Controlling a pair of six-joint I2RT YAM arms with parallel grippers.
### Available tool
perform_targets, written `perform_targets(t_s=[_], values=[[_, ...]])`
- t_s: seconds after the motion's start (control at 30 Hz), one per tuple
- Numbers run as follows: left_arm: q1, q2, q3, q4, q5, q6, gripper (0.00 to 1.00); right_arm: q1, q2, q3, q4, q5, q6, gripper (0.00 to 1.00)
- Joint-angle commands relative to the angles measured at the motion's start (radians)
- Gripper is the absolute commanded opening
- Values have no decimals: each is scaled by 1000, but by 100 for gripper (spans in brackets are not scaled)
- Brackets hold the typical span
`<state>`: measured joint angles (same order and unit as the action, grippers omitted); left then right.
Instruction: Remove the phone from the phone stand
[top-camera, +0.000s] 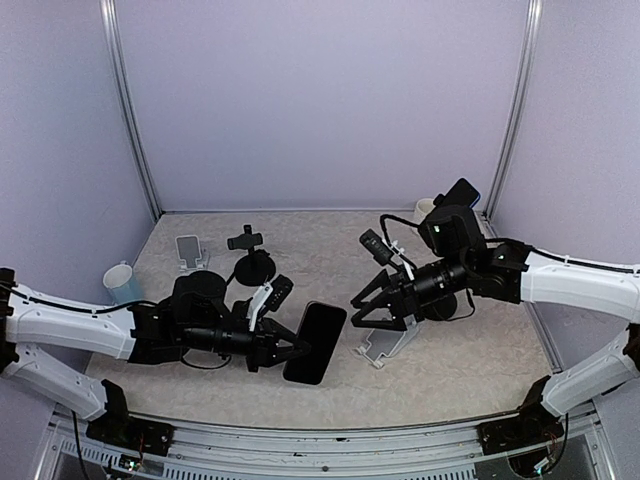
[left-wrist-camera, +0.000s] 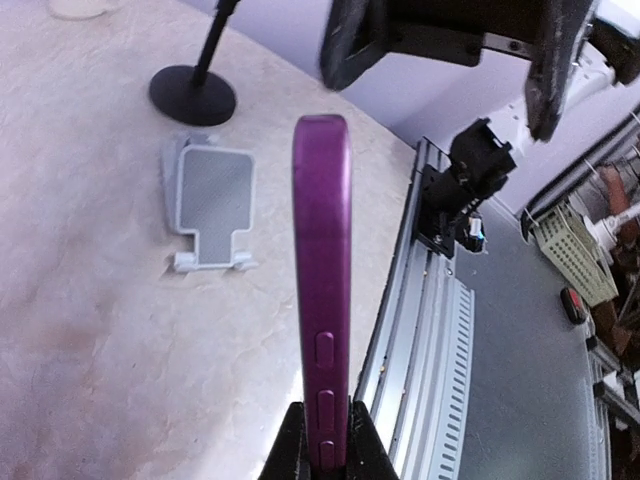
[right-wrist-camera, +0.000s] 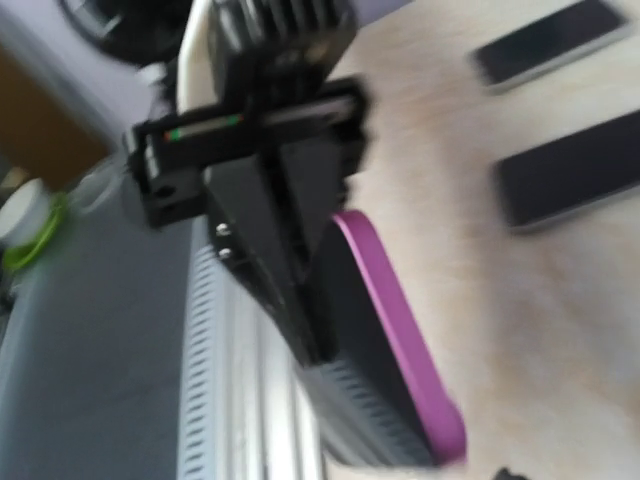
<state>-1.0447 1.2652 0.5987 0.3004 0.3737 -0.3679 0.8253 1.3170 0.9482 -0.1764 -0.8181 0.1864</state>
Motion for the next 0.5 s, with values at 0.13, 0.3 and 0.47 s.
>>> perform_targets(t_s=[0.13,0.3,0.47], values=[[64,53,-54,190,-149,-300,0,-87,-68,-87,57,172,91,77],[77,159,-17,179,-195,-419,0,-89,-75,-122,73,203,101,75],[83,259,29,159,-230,-515,0,-91,-70,-149,76,212,102,73]])
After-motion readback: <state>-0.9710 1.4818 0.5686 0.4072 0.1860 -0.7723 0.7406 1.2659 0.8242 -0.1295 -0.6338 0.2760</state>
